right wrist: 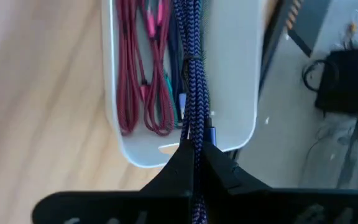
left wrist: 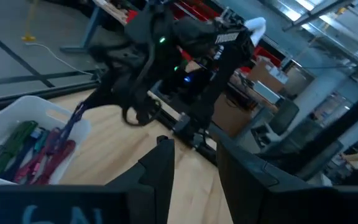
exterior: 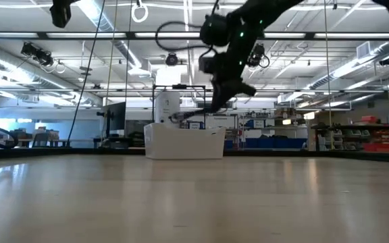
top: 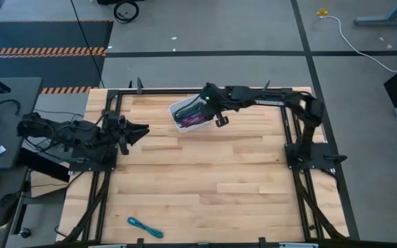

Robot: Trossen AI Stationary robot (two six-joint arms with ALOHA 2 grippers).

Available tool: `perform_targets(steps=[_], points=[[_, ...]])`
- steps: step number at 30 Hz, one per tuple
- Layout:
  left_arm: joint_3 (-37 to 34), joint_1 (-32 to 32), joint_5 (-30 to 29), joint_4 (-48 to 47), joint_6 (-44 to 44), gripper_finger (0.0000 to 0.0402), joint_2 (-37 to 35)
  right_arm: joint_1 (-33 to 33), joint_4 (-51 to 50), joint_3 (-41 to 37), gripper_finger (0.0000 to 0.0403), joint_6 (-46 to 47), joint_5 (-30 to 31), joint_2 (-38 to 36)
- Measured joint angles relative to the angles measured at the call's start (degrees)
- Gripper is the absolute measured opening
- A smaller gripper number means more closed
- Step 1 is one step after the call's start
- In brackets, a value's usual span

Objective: Pick and place USB-C Cables
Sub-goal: Put the black violet charger cable into the white bin

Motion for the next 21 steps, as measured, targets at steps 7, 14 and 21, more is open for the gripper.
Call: perform_targets(steps=[7, 14, 21], points=[[0.0, 2.0, -5.2, 0.0, -1.7, 0.0126, 0.0, -2.2, 8.6, 0.1, 0.0010, -8.5, -0.2, 7.2], [0.0, 3.6, -9.8, 0.1, -2.8, 0.0125, 0.0, -3.0, 18.9, 0.2, 0.0014, -9.0, -3.1, 10.1], [0.0, 4.7, -11.6, 0.0, -4.5, 0.0126, 0.0, -4.7, 24.4, 0.1, 0.0022, -8.8, -4.6, 12.6]])
